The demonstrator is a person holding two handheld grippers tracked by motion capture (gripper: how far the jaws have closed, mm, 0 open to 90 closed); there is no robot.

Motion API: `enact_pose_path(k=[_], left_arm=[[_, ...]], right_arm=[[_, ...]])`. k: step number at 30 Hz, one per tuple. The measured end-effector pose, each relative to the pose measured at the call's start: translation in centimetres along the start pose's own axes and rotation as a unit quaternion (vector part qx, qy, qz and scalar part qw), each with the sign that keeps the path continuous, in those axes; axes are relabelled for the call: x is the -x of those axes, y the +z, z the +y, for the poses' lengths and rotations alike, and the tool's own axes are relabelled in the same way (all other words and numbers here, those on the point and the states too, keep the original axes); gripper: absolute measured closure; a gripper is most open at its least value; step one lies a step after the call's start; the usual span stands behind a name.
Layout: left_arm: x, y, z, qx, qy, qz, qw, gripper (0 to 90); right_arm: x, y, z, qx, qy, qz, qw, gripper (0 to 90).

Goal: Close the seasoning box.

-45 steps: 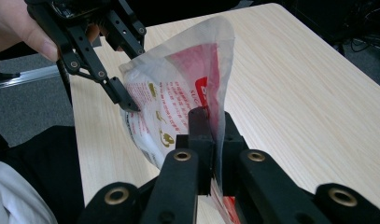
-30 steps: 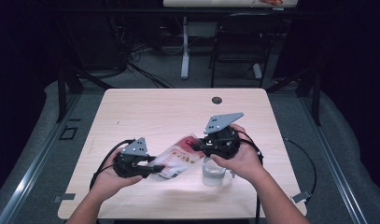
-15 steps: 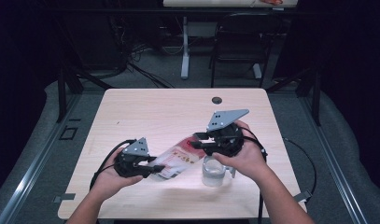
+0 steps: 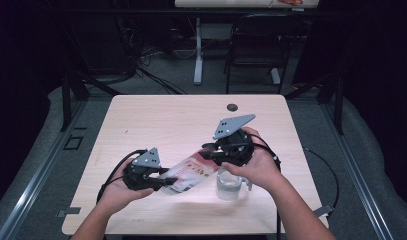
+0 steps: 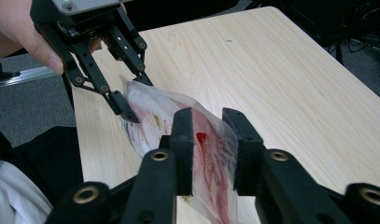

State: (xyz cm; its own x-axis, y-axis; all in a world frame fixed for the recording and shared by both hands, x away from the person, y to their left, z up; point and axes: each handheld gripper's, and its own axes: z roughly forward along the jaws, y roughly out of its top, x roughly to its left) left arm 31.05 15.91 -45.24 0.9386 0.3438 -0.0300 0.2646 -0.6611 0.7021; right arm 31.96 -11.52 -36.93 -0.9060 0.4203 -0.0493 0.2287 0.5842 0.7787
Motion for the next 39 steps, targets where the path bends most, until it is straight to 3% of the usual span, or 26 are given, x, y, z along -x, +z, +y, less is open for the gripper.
enact_pose_path(k=[5, 8, 29, 39], left_arm=[[-0.1, 0.0, 0.0, 0.002, -0.002, 0.001, 1.0000, 68.5], [-0.1, -0.1, 0.2, 0.000, -0.002, 0.003, 1.0000, 68.7], [-0.3, -0.7, 0.5, 0.014, -0.010, -0.010, 0.9998, 69.4], [-0.5, -1.4, 1.0, 0.013, -0.004, -0.009, 0.9999, 70.6]], right_arm=[[0.0, -0.1, -0.1, -0.006, 0.003, 0.008, 0.9999, 85.3], [-0.1, -0.2, -0.2, -0.007, -0.008, 0.006, 0.9999, 89.6], [0.1, -0.5, -1.0, 0.007, 0.000, -0.015, 0.9999, 90.0], [0.3, -0.8, -1.2, 0.017, 0.011, -0.012, 0.9997, 90.0]])
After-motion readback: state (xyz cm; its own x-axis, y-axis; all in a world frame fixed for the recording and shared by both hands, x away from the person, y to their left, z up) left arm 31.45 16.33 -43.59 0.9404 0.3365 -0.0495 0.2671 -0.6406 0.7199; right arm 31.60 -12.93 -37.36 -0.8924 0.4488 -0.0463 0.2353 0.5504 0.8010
